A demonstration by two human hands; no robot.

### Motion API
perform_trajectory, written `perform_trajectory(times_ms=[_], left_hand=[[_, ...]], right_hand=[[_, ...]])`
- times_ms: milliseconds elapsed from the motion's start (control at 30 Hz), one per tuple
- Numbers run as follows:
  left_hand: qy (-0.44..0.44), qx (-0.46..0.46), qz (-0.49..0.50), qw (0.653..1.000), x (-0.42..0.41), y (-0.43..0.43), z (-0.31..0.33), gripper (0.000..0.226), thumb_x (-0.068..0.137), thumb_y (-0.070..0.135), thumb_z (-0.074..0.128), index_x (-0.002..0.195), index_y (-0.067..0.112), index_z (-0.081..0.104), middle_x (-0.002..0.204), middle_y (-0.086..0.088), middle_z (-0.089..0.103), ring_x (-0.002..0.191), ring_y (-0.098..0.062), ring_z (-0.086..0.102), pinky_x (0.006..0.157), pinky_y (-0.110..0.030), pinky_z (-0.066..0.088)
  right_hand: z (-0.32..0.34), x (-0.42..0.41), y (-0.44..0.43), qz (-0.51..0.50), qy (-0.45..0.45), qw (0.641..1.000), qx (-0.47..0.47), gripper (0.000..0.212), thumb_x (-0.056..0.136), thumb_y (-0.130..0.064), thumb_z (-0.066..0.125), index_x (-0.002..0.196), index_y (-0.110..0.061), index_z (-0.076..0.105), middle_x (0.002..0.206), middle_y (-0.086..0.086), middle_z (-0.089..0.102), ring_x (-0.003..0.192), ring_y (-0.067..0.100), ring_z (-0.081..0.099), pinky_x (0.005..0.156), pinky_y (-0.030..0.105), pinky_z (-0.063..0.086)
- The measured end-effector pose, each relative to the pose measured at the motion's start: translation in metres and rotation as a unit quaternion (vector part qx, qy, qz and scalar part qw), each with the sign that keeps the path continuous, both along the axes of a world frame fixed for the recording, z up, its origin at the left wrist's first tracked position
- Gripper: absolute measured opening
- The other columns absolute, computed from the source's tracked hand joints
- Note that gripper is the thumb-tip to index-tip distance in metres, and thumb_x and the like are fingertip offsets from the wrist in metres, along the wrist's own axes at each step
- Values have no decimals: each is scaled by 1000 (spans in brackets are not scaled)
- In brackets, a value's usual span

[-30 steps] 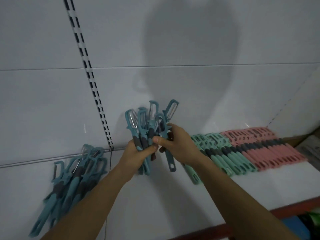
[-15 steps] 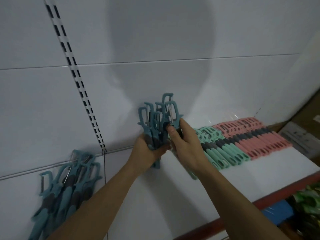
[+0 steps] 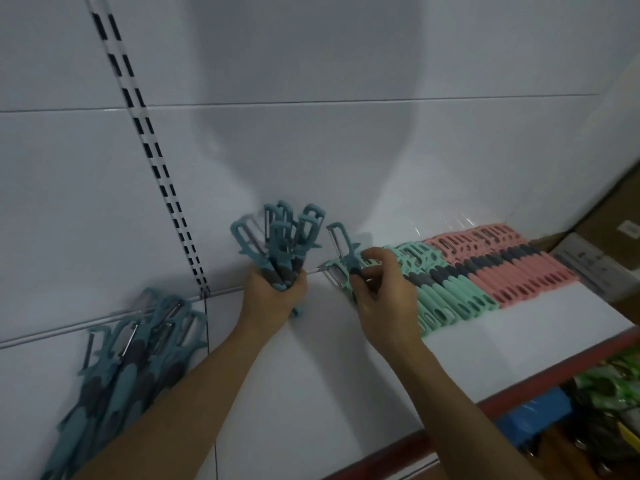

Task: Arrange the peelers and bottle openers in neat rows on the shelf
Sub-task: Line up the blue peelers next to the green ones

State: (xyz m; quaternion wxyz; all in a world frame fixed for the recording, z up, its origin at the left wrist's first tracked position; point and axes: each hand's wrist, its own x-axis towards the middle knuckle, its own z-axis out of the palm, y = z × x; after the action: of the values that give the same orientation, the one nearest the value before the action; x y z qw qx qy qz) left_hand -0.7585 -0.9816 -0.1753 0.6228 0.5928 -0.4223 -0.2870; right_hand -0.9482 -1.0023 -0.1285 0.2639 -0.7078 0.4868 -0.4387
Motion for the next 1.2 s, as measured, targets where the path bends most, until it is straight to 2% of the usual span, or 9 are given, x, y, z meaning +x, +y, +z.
perform_trajectory(times_ms=[100, 267, 433, 500, 600, 800, 933, 1067, 1200], left_hand=[[14, 13, 2, 1000, 2, -3, -1, 24, 88, 8, 79, 82, -11, 65, 80, -27, 68, 68, -25, 68, 58, -42, 58], [26, 28, -8, 999, 1, -2, -2, 13, 88, 10, 79, 79, 17, 74, 79, -2, 78, 74, -12, 75, 55, -25, 56], [12, 32, -7, 999, 1, 1, 0, 25, 81, 26, 81, 81, 3, 71, 79, -16, 75, 74, -29, 72, 56, -43, 59], [16, 26, -5, 1000, 1, 0, 1, 39, 79, 29, 80, 84, -8, 66, 81, -27, 71, 78, -42, 69, 59, -53, 58], [9, 36, -10, 999, 2, -1, 1, 38, 86, 18, 81, 87, -14, 62, 85, -33, 68, 70, -35, 67, 56, -56, 55], [16, 54, -12, 998, 0, -1, 0, 41, 87, 16, 81, 90, -19, 60, 87, -35, 67, 70, -24, 62, 51, -56, 53], [15, 43, -23, 999, 1, 1, 2, 22, 81, 17, 86, 78, 0, 73, 74, -13, 74, 67, -19, 69, 49, -34, 55], [35, 36, -131, 990, 1, 3, 14, 12, 74, 12, 89, 76, 15, 78, 78, -6, 75, 79, -22, 75, 69, -41, 63], [75, -27, -169, 982, 1, 17, 24, 14, 77, 22, 83, 86, 33, 80, 83, 1, 77, 77, -15, 75, 65, -27, 60]], right_hand=[[-9, 4, 3, -24, 34, 996, -79, 20, 87, -4, 74, 94, -18, 61, 83, -7, 64, 70, 8, 60, 64, 22, 49], [-24, -1, 3, -22, 95, 992, -76, 27, 69, -1, 85, 87, -13, 69, 96, -3, 58, 79, 6, 48, 73, 2, 38], [-32, 2, 5, -28, 216, 969, -119, 16, 70, -6, 76, 79, -17, 68, 79, -2, 62, 72, 19, 51, 62, 33, 46], [-35, 1, 3, -32, 235, 965, -116, 13, 71, -8, 74, 75, -19, 68, 75, -4, 62, 71, 18, 48, 62, 34, 44], [-36, 0, -2, -27, 236, 966, -101, 10, 73, -14, 73, 78, -22, 70, 77, -7, 64, 73, 17, 49, 63, 34, 45], [-37, 0, -1, -32, 246, 964, -100, 7, 80, -18, 73, 85, -22, 76, 82, -5, 65, 76, 19, 52, 65, 34, 46], [-32, 4, 4, -55, 292, 951, -85, 12, 86, -31, 71, 95, -24, 74, 91, -5, 64, 88, 22, 55, 73, 36, 43], [-1, 20, 3, 16, 103, 988, -116, 26, 97, -39, 59, 116, -23, 69, 102, -10, 67, 93, 6, 54, 81, 28, 43], [21, 39, -4, 140, -69, 987, 35, 21, 103, -23, 55, 107, -16, 74, 96, -10, 75, 89, 3, 68, 80, 27, 56]])
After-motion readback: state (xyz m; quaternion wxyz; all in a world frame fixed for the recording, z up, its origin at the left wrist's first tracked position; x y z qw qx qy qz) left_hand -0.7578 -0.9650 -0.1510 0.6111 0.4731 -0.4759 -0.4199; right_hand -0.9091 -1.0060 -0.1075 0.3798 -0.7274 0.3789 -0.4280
